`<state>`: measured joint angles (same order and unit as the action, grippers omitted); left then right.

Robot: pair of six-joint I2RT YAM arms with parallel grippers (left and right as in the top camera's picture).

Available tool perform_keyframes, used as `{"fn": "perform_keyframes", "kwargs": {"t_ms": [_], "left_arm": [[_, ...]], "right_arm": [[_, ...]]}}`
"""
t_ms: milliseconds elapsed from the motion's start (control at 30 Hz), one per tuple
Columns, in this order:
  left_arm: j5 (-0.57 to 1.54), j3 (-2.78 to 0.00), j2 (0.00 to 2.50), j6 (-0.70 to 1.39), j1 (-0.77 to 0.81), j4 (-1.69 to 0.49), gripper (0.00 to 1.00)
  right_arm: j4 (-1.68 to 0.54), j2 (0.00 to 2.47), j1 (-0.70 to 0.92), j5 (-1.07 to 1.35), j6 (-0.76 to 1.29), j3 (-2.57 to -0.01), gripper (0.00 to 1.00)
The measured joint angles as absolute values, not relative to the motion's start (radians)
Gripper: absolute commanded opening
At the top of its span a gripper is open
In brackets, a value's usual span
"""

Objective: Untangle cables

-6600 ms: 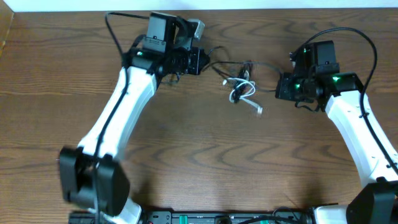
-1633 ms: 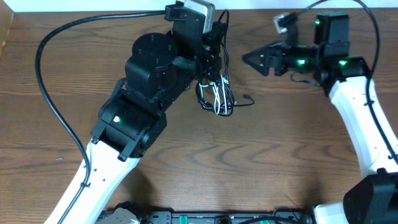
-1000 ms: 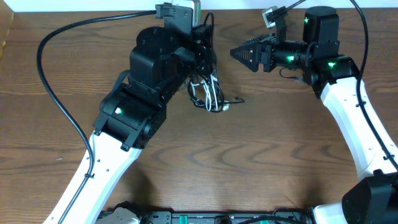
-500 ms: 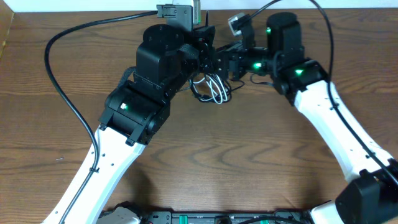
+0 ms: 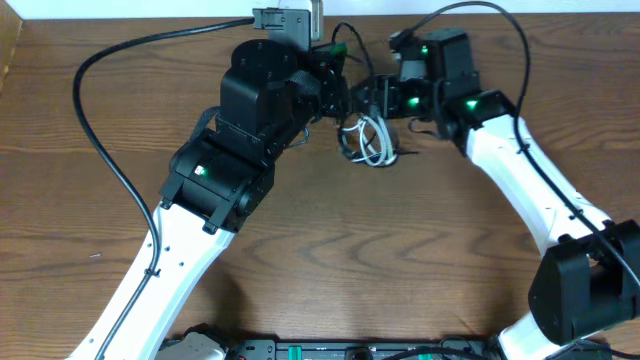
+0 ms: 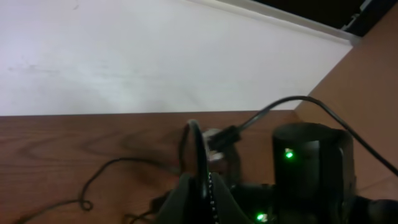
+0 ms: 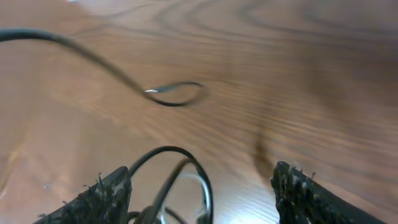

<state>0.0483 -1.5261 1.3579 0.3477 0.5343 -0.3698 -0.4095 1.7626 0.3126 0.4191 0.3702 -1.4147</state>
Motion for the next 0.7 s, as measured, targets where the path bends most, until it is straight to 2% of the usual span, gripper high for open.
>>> {"fn": "perform_keyframes", "kwargs": {"t_ms": [367,700], "left_arm": [[0.046,-1.516,1.304,0.348,0.438,-0.355,0.08],[0.045,-1.516,1.148,0.347,0.289,-0.348,0.07]], "right_arm": [[-0.585,1.815,0.197,0.29,0.374,-1.426,0.67],[-0.612,1.961,0.135,0.265,0.374,-1.425,0.67]]}}
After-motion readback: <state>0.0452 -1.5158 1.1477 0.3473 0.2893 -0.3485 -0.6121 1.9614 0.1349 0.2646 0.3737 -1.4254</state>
